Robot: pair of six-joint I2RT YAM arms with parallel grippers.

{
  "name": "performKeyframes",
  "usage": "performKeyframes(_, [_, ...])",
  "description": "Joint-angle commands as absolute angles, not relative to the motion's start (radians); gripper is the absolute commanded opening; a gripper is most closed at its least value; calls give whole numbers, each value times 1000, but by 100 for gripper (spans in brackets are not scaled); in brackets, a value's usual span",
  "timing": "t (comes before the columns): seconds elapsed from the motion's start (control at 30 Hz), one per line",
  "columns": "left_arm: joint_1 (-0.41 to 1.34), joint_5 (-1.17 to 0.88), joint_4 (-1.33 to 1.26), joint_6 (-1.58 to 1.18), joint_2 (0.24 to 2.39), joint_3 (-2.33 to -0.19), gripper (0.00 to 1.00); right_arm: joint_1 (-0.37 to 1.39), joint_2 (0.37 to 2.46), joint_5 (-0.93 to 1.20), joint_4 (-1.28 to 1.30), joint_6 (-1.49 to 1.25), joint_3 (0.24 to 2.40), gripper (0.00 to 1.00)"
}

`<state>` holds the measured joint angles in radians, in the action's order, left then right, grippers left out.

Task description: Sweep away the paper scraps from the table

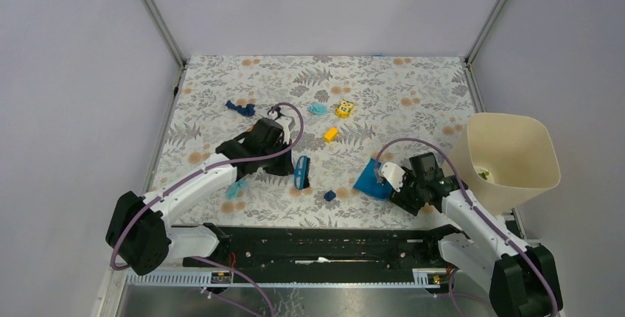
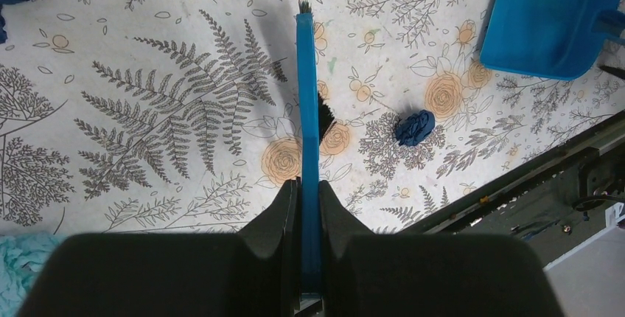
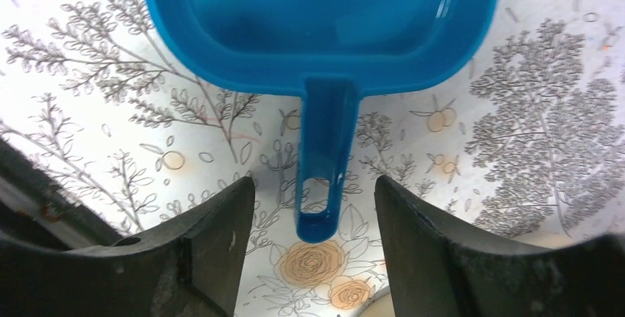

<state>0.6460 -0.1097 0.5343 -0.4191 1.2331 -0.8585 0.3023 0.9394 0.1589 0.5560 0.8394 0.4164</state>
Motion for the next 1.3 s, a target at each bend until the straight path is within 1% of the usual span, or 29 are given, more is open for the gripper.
performKeyframes(0.0, [646,-123,553,-441,1243,-892,0,307,904,89,466,866,349,65])
performKeyframes(0.1, [645,-142,552,-453,1234,-894,0,305,922,85,444,850,343,59])
performKeyframes(0.4, [646,-98,633,-429,1177,-931,0,283,1137,110,502,826,406,52])
performKeyframes(0.57, [645,-69,668,-412,1156,-942,0,273,1203,95,537,824,429,51])
performKeyframes(0.83, [646,-56,672,-392,1156,-935,0,249,1255,84,551,855,429,53])
performKeyframes(0.9, [644,-62,672,-389,1162,-936,0,244,1290,82,560,858,434,48])
performKeyframes(1.03, [644,-65,673,-387,1160,-940,0,227,1336,95,598,865,472,34])
performKeyframes(1.1, [644,-65,676,-385,1158,-944,0,227,1331,104,636,872,496,25])
performKeyframes(1.2, [645,-61,702,-384,1158,-959,0,227,1290,111,720,884,566,14])
performKeyframes(1.27, [645,-53,734,-381,1164,-978,0,228,1256,115,787,903,617,10])
